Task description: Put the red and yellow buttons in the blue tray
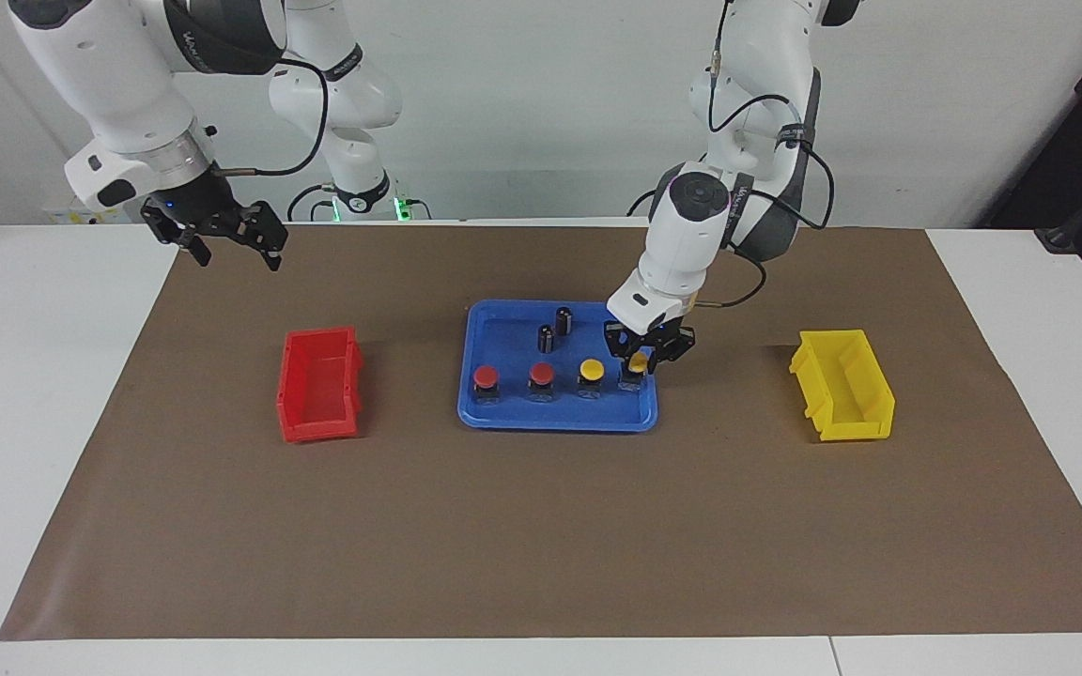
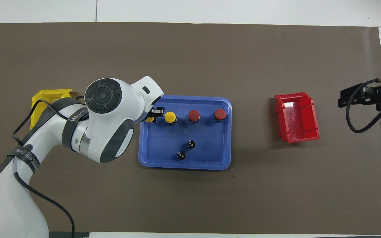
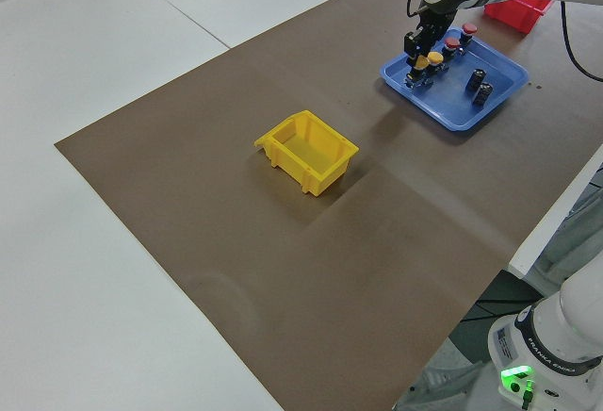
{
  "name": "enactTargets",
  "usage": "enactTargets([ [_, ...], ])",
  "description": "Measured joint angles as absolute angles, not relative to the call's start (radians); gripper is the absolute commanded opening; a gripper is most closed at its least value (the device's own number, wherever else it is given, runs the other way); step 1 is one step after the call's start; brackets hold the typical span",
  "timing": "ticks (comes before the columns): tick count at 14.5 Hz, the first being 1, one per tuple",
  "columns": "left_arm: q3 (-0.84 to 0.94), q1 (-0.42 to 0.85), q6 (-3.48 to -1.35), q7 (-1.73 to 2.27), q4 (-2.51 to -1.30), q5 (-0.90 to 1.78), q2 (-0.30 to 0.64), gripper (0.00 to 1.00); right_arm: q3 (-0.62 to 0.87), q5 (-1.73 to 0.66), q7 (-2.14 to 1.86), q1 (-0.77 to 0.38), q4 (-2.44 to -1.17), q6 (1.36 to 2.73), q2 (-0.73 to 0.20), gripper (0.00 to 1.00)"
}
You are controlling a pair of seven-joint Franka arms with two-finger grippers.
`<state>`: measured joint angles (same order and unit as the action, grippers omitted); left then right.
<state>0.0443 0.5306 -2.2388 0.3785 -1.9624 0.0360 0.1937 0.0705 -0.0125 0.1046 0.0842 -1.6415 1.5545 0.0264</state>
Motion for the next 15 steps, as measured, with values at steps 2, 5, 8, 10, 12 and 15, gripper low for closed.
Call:
enactTargets([
  [2, 0.044, 0.531, -2.243, 0.378, -1.972, 0.036, 0.194, 0.02, 0.071, -0.013, 0.105, 0.084, -1.642, 1.554, 0.027, 1.00],
  [5, 0.043, 0.531, -2.254, 0.378, -1.991, 0.036, 0.194, 0.08, 0.071, -0.013, 0.105, 0.084, -1.642, 1.554, 0.027, 1.00],
  [8, 0.042, 0.531, -2.262, 0.378, -2.001, 0.037, 0.194, 0.75, 0.071, -0.013, 0.105, 0.084, -1.642, 1.554, 0.027, 1.00],
  [10, 0.042, 0.531, -2.262, 0.387, -2.001, 0.037, 0.193, 0.86, 0.071, -0.013, 0.105, 0.084, -1.643, 1.554, 0.027, 1.00],
  [12, 0.042, 0.531, -2.262, 0.398, -1.998, 0.037, 0.193, 0.94, 0.071, -0.013, 0.105, 0.084, -1.643, 1.554, 0.027, 1.00],
  [15, 0.034, 0.530, -2.197, 0.405, -1.938, 0.037, 0.187, 1.00, 0.071, -0.013, 0.105, 0.084, -1.643, 1.554, 0.027, 1.00],
])
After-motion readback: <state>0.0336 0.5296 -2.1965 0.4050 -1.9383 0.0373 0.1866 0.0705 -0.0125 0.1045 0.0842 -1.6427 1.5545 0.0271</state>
